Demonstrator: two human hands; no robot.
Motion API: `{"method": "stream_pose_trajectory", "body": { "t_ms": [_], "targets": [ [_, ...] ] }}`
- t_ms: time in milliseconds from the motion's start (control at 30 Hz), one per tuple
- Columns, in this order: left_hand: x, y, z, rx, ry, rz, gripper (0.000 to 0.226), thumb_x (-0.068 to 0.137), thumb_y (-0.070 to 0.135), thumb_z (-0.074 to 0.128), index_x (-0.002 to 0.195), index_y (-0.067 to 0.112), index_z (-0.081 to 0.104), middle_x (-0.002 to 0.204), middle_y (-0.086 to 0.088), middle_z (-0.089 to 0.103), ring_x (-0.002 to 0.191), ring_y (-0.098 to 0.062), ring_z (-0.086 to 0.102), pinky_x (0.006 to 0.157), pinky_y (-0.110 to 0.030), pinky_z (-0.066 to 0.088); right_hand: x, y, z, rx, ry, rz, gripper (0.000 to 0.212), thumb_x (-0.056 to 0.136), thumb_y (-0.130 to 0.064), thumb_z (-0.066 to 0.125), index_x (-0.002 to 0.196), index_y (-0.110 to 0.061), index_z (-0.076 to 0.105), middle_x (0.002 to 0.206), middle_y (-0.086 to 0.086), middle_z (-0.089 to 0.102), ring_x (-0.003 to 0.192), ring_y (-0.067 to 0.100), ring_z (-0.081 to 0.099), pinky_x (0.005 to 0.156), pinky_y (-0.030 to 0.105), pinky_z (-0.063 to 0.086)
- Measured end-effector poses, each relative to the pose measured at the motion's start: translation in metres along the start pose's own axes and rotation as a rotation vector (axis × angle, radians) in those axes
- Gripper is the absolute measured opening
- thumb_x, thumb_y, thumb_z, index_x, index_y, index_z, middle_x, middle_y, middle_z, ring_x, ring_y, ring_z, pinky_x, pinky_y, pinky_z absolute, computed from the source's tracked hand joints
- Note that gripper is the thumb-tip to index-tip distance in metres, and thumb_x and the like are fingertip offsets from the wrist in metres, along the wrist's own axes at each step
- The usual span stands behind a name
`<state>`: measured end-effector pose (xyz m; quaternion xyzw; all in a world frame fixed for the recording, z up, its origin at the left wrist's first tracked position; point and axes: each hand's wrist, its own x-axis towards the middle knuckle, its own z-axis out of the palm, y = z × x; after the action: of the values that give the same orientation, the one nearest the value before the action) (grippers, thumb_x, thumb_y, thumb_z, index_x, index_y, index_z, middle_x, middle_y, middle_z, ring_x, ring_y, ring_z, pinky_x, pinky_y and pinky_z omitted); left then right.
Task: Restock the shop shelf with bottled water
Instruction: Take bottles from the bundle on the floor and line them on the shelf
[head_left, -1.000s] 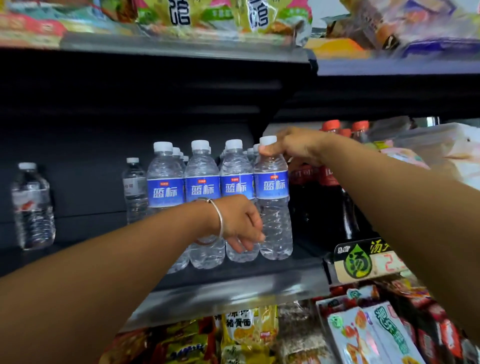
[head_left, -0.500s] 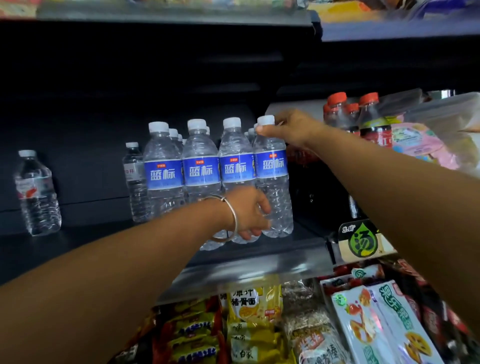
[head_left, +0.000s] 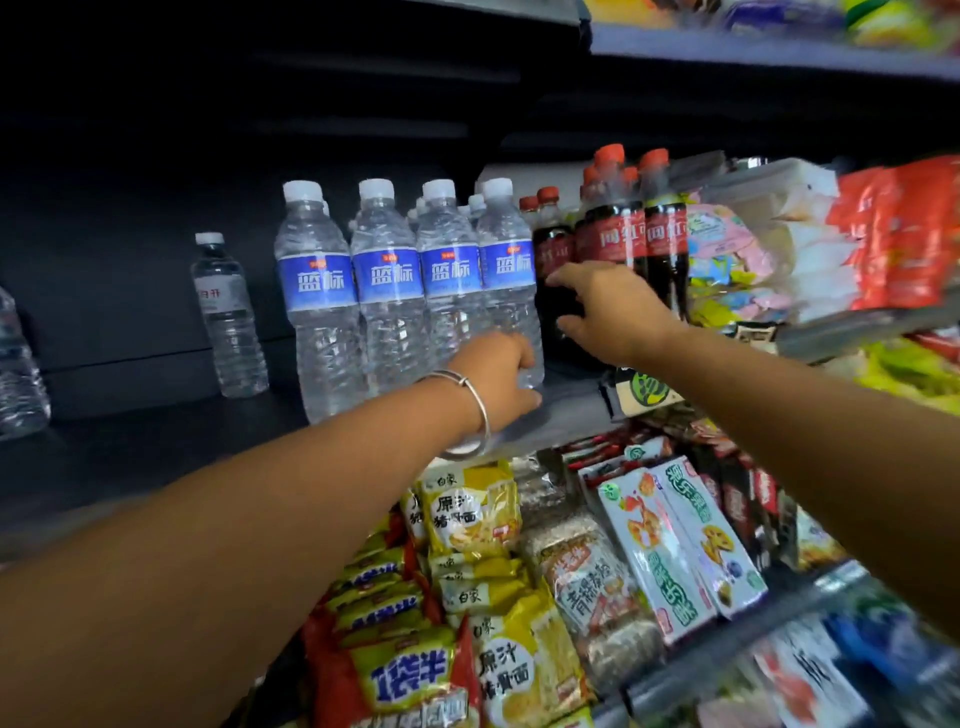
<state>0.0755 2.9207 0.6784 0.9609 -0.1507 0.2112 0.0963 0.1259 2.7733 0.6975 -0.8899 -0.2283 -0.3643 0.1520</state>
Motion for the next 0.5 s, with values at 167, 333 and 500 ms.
{"method": "stream_pose_trajectory", "body": {
  "t_ms": [167, 333, 500],
  "targets": [
    [-0.045, 0.006, 0.025, 0.106, -0.035, 0.075, 0.05, 0.082, 0.033, 0.065, 0.124, 0.013, 0.047, 0.13, -0.01, 0.046, 0.121, -0.03, 0.043, 0.1, -0.041, 0.039, -0.073, -0.025, 0.011, -0.176, -0.107, 0.024, 0.055, 0.081, -0.01, 0.058, 0.136, -0.011, 0.046, 0.126, 0.016, 0.057, 0.116, 0.035, 0.049, 0.095, 0.044, 0.042],
    [-0.105, 0.007, 0.078, 0.071, -0.041, 0.128, 0.052, 0.083, 0.033, 0.063, 0.128, 0.014, 0.044, 0.131, -0.009, 0.043, 0.125, -0.029, 0.04, 0.1, -0.038, 0.034, -0.162, -0.036, 0.039, -0.275, -0.225, 0.134, 0.047, 0.081, -0.014, 0.058, 0.127, -0.012, 0.053, 0.122, 0.014, 0.059, 0.114, 0.035, 0.051, 0.091, 0.043, 0.045],
    [-0.164, 0.013, 0.16, -0.038, -0.125, 0.183, 0.053, 0.083, 0.028, 0.062, 0.131, 0.016, 0.041, 0.137, -0.007, 0.038, 0.128, -0.028, 0.037, 0.102, -0.038, 0.029, -0.258, -0.035, 0.082, -0.313, -0.45, 0.26, 0.051, 0.085, -0.013, 0.058, 0.134, -0.009, 0.045, 0.131, 0.015, 0.053, 0.121, 0.037, 0.044, 0.096, 0.043, 0.039]
  ]
}}
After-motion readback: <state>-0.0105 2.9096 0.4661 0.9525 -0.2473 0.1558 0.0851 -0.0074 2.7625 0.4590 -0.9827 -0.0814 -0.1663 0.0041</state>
